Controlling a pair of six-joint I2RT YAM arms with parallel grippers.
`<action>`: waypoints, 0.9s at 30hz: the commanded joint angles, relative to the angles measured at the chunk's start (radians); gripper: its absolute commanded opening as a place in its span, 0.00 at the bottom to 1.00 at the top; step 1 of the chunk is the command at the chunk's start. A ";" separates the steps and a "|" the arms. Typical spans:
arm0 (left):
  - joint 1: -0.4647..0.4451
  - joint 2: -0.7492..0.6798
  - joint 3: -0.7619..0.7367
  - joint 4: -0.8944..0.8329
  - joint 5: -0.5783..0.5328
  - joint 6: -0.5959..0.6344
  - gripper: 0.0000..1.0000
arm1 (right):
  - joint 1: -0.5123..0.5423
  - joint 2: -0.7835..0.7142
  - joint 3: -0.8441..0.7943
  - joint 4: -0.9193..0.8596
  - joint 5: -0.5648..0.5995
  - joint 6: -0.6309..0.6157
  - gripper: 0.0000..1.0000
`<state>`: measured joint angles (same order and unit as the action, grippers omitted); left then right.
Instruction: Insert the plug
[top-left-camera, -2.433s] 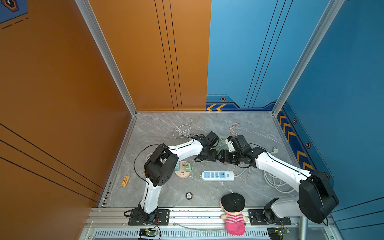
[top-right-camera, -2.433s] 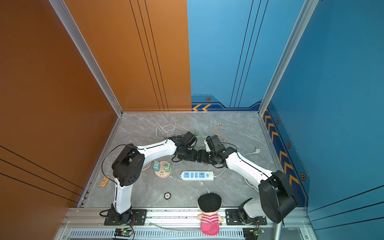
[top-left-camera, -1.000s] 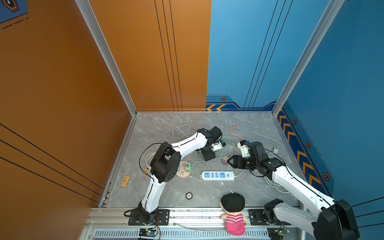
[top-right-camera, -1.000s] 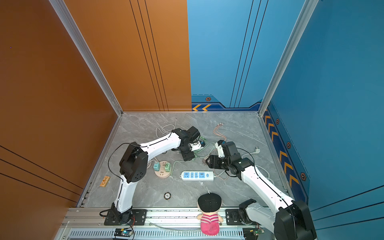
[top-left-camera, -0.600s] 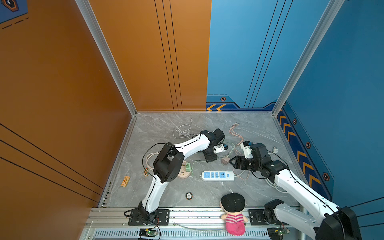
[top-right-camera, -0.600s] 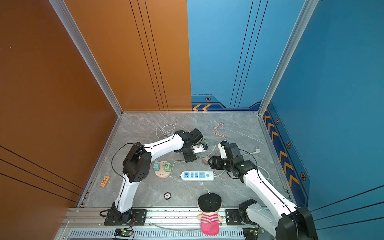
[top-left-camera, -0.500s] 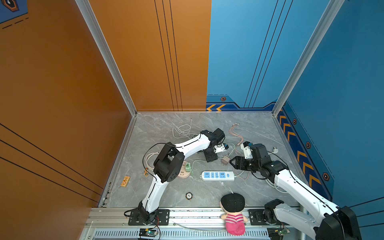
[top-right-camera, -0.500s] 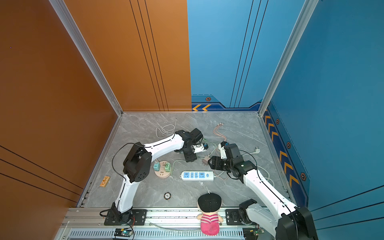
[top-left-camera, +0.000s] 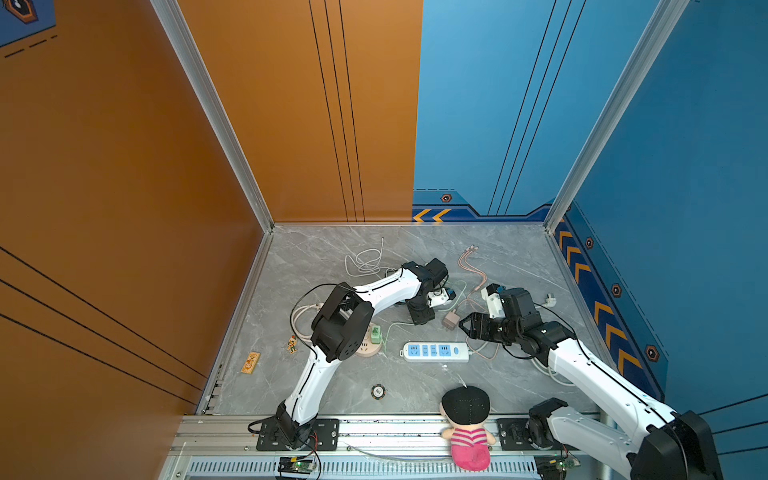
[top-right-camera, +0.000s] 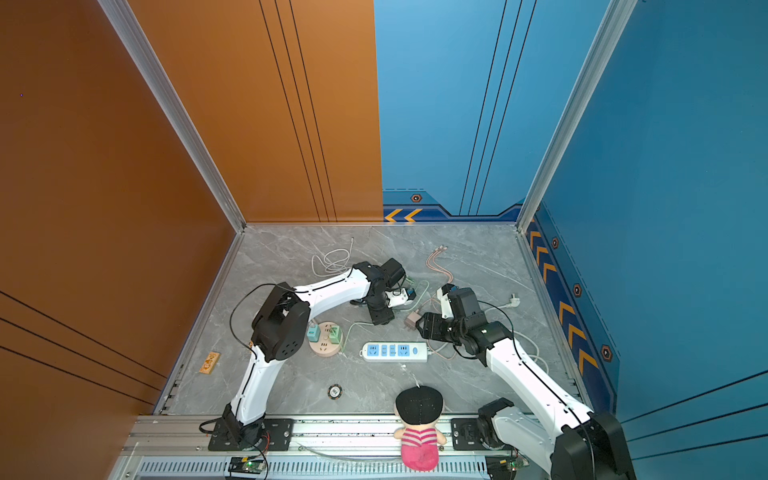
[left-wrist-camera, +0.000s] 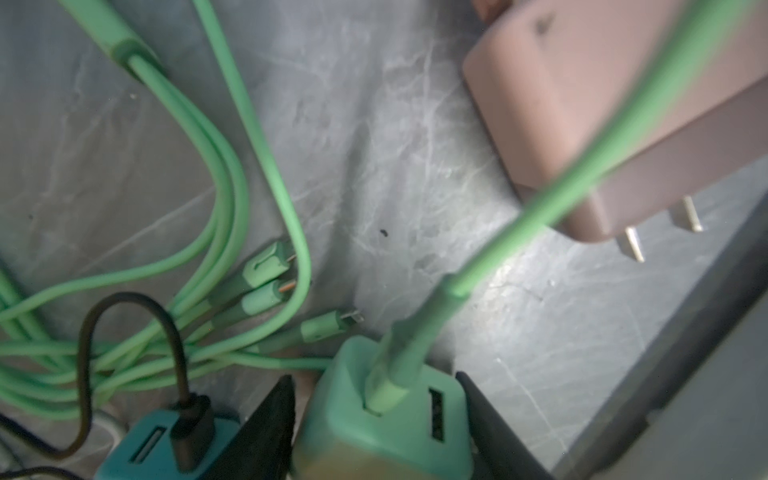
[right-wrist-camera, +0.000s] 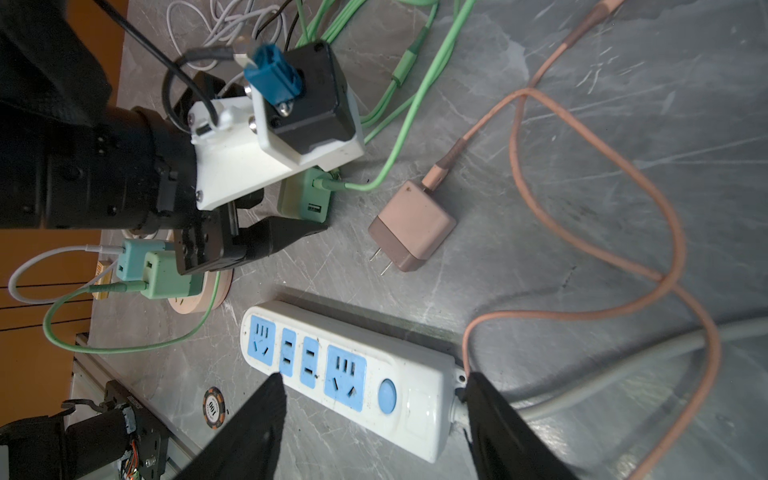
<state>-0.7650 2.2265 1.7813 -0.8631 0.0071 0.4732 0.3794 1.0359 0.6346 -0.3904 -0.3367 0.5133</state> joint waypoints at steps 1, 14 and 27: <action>0.011 -0.005 -0.014 -0.015 0.042 -0.006 0.57 | -0.005 0.005 -0.007 0.003 0.005 0.014 0.70; 0.035 -0.076 0.012 -0.015 0.044 -0.055 0.58 | -0.002 0.022 0.008 0.009 0.001 0.018 0.70; 0.050 -0.121 -0.034 -0.016 0.073 -0.044 0.58 | 0.027 0.062 0.034 0.018 0.001 0.017 0.70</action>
<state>-0.7273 2.1262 1.7779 -0.8623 0.0418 0.4259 0.3985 1.0931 0.6415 -0.3832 -0.3370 0.5213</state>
